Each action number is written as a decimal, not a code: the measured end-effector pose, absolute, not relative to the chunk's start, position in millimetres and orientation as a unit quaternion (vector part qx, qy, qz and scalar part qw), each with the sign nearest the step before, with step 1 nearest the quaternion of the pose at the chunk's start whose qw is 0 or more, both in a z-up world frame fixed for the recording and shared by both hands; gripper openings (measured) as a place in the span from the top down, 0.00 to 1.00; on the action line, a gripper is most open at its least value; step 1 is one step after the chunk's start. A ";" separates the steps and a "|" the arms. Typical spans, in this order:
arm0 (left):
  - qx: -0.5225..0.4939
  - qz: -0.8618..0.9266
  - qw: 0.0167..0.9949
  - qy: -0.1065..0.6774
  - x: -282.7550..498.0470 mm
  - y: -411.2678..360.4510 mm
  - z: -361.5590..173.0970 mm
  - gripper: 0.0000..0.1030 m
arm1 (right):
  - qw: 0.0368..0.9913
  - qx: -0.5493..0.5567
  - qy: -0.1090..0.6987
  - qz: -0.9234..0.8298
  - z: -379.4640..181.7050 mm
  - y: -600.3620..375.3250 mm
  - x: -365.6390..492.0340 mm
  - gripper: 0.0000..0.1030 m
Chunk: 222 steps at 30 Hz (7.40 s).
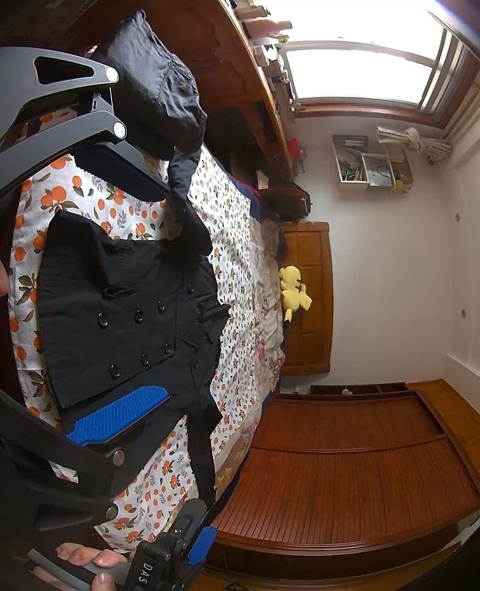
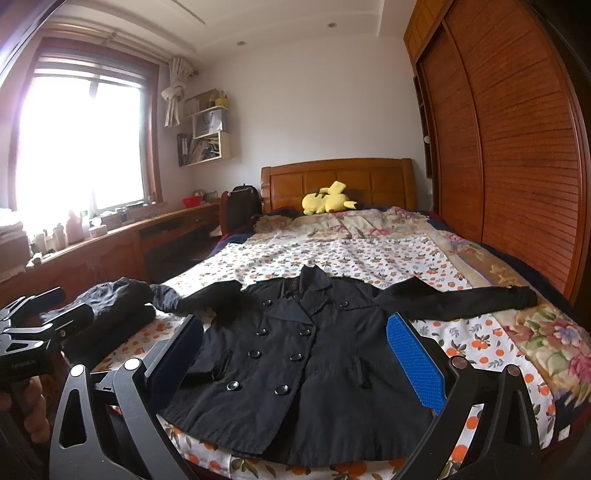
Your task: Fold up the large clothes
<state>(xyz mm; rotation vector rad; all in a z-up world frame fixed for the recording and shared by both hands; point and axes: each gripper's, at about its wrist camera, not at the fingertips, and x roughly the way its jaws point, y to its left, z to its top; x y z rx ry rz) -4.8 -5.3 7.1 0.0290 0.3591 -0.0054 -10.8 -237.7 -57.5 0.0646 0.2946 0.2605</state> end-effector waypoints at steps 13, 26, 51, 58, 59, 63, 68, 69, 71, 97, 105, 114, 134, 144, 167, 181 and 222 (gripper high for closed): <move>0.013 0.006 0.977 0.214 31.9 7.1 -26.6 0.02 | 0.975 0.032 0.176 0.131 -86.5 -236.7 16.9 0.06; 0.007 -0.003 0.971 0.238 70.1 21.9 -63.4 0.02 | 0.970 0.024 0.198 0.138 -111.9 -233.0 54.6 0.06; -0.010 0.064 0.943 0.328 148.3 117.9 -145.9 0.02 | 0.944 -0.018 0.219 0.245 -157.0 -136.6 188.7 0.06; 0.004 0.094 0.939 0.331 172.2 148.1 -139.1 0.02 | 0.936 -0.022 0.237 0.258 -175.7 -108.3 222.9 0.06; 0.007 0.095 0.938 0.332 177.0 150.6 -137.8 0.02 | 0.936 -0.022 0.240 0.257 -179.8 -107.8 226.0 0.06; 0.003 0.089 0.937 0.337 199.6 156.9 -137.0 0.02 | 0.934 -0.028 0.258 0.248 -197.6 -103.2 240.9 0.06; 0.033 0.098 0.932 0.346 238.5 158.8 -143.3 0.04 | 0.934 -0.019 0.264 0.240 -209.1 -105.3 246.7 0.06; 0.036 0.100 0.931 0.348 246.1 160.1 -144.7 0.06 | 0.933 -0.016 0.267 0.241 -210.8 -105.6 248.6 0.06; 0.031 0.103 0.929 0.354 264.2 166.6 -147.8 0.08 | 0.931 -0.007 0.272 0.243 -212.8 -108.1 251.4 0.06; -0.086 0.191 0.867 0.452 455.1 294.0 -204.9 0.56 | 0.933 -0.001 0.262 0.248 -208.3 -111.4 248.5 0.06; -0.057 0.174 0.875 0.448 460.8 268.0 -179.6 0.96 | 0.931 -0.005 0.263 0.252 -206.6 -111.8 247.4 0.06; -0.010 0.078 0.918 0.390 433.0 167.7 -106.4 0.96 | 0.931 -0.010 0.266 0.248 -199.0 -119.0 249.5 0.06; 0.021 0.029 0.904 0.427 315.9 130.3 -171.4 0.84 | 0.936 0.001 0.266 0.230 -193.3 -141.0 260.4 0.06; 0.045 0.020 0.924 0.379 332.7 125.0 -117.3 0.50 | 0.933 -0.008 0.271 0.235 -197.1 -134.9 260.5 0.06; 0.050 0.080 0.846 0.525 461.6 142.6 -190.1 0.84 | 0.935 -0.017 0.266 0.234 -186.7 -149.2 251.1 0.06; 0.068 0.012 0.911 0.407 402.9 63.0 -89.5 0.99 | 0.949 -0.016 0.245 0.199 -167.9 -192.8 234.7 0.06; 0.030 -0.122 0.946 0.300 226.8 -29.0 -140.7 0.36 | 0.947 -0.029 0.284 0.148 -182.2 -243.2 229.2 0.07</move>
